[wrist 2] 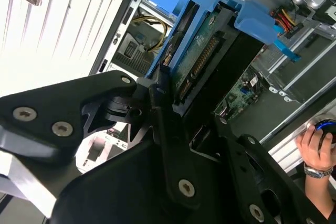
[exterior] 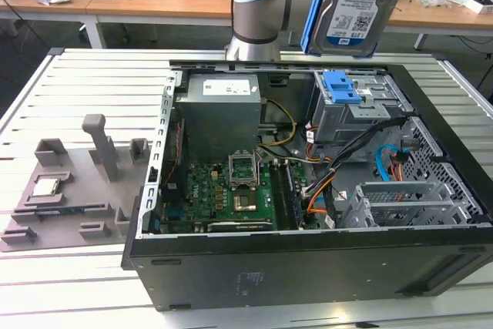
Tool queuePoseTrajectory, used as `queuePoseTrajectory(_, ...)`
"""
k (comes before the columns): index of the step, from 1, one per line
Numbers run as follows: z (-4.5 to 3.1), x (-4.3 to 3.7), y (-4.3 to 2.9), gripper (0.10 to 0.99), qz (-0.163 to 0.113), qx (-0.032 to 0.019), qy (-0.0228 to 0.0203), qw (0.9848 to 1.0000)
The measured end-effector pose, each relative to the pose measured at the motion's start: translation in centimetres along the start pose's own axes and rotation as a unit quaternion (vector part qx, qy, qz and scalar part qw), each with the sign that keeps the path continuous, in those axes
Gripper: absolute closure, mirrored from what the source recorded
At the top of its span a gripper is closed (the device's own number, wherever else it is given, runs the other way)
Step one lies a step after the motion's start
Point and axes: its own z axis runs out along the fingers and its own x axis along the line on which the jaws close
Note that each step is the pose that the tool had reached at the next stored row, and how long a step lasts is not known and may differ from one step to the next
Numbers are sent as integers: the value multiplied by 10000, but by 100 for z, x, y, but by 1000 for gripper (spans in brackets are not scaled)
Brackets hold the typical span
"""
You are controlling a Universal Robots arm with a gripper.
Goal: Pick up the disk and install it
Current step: 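Pick up the disk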
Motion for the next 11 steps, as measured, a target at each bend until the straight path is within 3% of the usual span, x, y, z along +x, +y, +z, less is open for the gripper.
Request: queuePoseTrajectory(11, -7, 167, 3, 725, 0, 0, 0, 10000)
